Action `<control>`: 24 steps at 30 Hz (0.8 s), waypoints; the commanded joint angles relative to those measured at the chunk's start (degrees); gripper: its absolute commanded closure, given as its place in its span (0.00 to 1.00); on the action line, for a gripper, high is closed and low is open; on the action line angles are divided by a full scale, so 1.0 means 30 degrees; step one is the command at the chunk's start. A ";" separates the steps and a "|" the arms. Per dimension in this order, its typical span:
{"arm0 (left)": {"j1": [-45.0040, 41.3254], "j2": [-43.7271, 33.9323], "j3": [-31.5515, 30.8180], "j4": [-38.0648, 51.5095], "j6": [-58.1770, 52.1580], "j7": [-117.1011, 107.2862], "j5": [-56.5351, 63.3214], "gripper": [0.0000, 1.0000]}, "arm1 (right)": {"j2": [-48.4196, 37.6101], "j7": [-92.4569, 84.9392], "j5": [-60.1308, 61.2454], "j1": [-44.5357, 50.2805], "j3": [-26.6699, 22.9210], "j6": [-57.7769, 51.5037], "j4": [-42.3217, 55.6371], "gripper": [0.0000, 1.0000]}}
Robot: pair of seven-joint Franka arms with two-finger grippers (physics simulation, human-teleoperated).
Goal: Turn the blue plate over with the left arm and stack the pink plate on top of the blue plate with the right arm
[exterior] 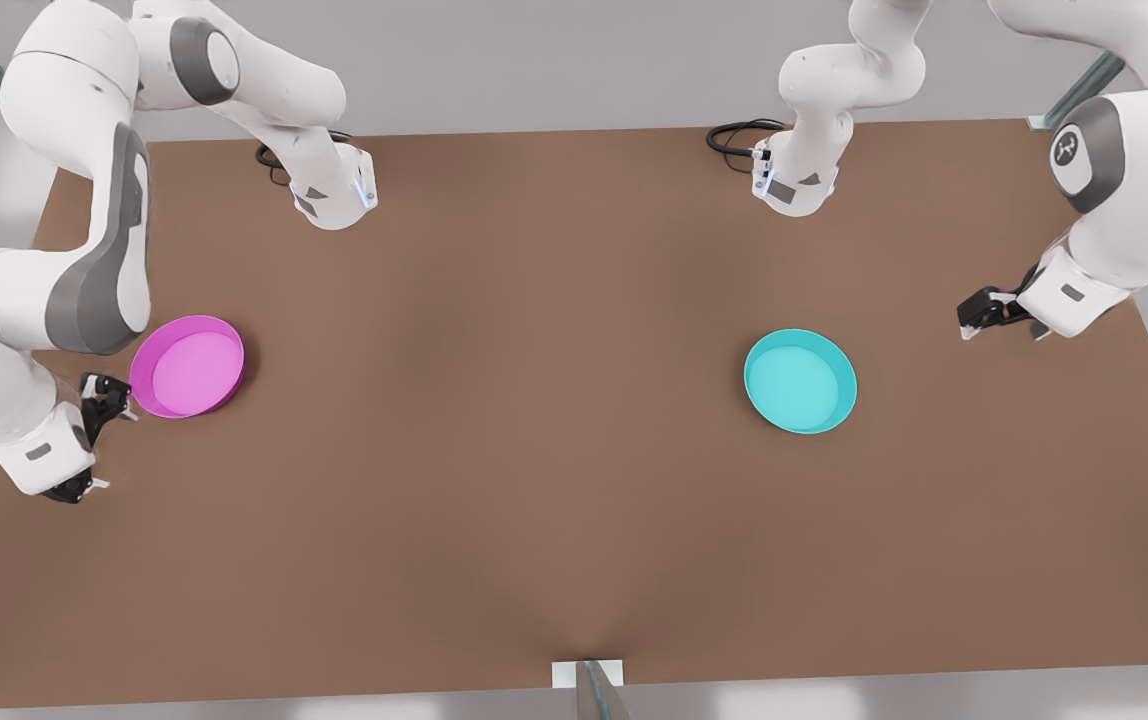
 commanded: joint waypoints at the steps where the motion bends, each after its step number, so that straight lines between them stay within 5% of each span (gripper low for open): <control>1: 0.0340 0.0000 -0.0040 -0.0016 -0.0062 0.0000 0.0098 0.00 | 0.0187 1.6991 0.0340 -0.0129 0.0100 -0.0135 0.0372 0.00; 2: 0.0340 0.0029 -0.0098 -0.0075 -0.0208 0.0233 0.0098 0.00 | 0.0042 2.1428 0.1925 -0.0540 0.0336 0.0011 0.0403 0.00; 7: 0.0340 0.1754 -0.0215 -0.0366 -0.0179 -0.0029 -0.0952 0.00 | 0.0306 2.0282 0.2072 0.0104 0.0569 -0.0604 0.0403 0.00; 14: 0.0340 0.3221 -0.0567 -0.6342 0.4801 -0.0117 -0.6025 0.00 | 0.0247 2.0341 0.1984 0.1305 0.2240 -0.2831 0.0403 0.00; 19: 0.0545 0.5243 0.0516 -0.6256 0.4860 0.2986 -0.6435 0.00 | 0.0161 2.0223 0.1867 0.1188 0.2211 -0.2597 -0.0355 0.00; 22: 0.0574 0.6034 0.1336 -0.6256 0.4742 0.4803 -0.6435 0.00 | -0.7016 2.0282 0.2072 0.1627 0.0570 0.1945 -0.8531 0.00; 24: 0.0925 0.6854 0.1981 -0.6256 0.4859 0.6093 -0.7986 0.01 | -0.7223 2.0135 0.2014 0.2594 0.0161 0.0773 -0.8416 0.00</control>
